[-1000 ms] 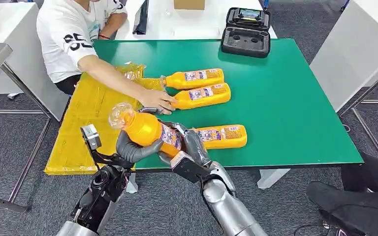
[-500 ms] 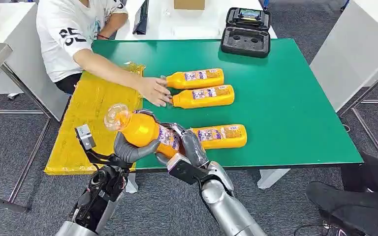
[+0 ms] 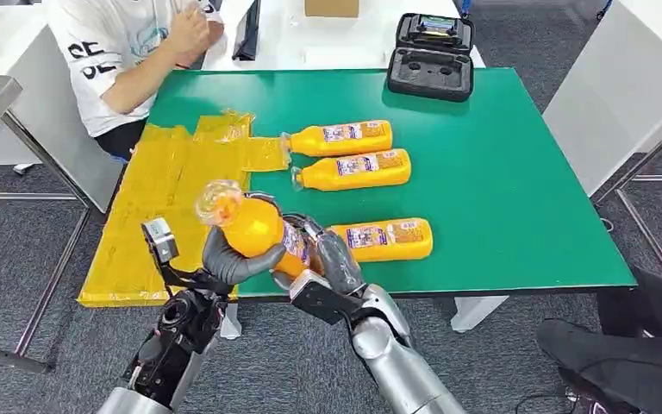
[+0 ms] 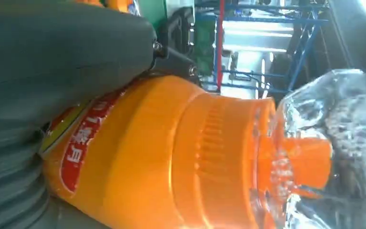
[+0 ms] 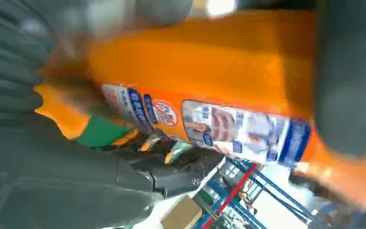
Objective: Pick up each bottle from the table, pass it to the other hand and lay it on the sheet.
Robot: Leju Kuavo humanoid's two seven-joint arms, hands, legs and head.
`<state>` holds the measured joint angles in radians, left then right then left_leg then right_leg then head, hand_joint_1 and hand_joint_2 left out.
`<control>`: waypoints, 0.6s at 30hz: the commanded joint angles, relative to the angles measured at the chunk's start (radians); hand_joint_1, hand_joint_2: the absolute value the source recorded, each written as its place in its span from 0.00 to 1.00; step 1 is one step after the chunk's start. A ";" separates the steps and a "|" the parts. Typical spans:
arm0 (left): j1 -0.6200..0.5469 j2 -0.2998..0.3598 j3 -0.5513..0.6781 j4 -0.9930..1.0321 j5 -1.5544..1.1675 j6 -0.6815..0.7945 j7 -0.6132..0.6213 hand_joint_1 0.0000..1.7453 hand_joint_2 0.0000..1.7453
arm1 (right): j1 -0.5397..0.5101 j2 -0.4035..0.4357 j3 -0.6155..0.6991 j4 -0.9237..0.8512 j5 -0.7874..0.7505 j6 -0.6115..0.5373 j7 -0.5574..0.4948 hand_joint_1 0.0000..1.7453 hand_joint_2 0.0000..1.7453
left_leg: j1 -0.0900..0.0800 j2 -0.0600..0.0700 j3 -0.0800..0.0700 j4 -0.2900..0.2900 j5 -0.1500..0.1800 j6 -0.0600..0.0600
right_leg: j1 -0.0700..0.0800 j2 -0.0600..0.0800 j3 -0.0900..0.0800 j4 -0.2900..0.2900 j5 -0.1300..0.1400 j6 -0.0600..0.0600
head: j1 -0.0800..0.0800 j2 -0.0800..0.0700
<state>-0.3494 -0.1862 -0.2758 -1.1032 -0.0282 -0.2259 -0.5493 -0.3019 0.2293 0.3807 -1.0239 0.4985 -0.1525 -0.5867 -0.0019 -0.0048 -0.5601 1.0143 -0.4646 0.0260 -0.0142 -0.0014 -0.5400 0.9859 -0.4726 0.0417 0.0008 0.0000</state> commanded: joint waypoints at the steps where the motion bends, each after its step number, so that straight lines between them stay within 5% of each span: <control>1: -0.055 0.011 0.000 0.054 -0.042 0.054 0.015 1.00 1.00 | -0.016 -0.012 -0.007 -0.017 -0.008 -0.055 0.013 0.00 0.00 | 0.001 0.001 -0.001 0.001 0.000 -0.001 | 0.001 0.000 0.000 0.000 0.000 -0.002 | -0.001 0.000; 18: -0.060 0.057 0.069 -0.093 -0.116 0.191 0.010 1.00 1.00 | 0.005 -0.022 -0.018 -0.108 -0.125 -0.038 -0.008 0.00 0.00 | 0.001 0.001 -0.001 0.000 0.000 -0.001 | 0.001 0.000 -0.001 0.000 0.000 -0.001 | 0.000 0.000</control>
<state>-0.3624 -0.1785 -0.2484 -1.1310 -0.0774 -0.0954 -0.5508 -0.2778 0.2277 0.3803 -1.1120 0.3937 -0.1976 -0.6008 -0.0019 -0.0044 -0.5601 1.0143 -0.4646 0.0260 -0.0141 -0.0012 -0.5400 0.9860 -0.4726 0.0417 0.0004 0.0000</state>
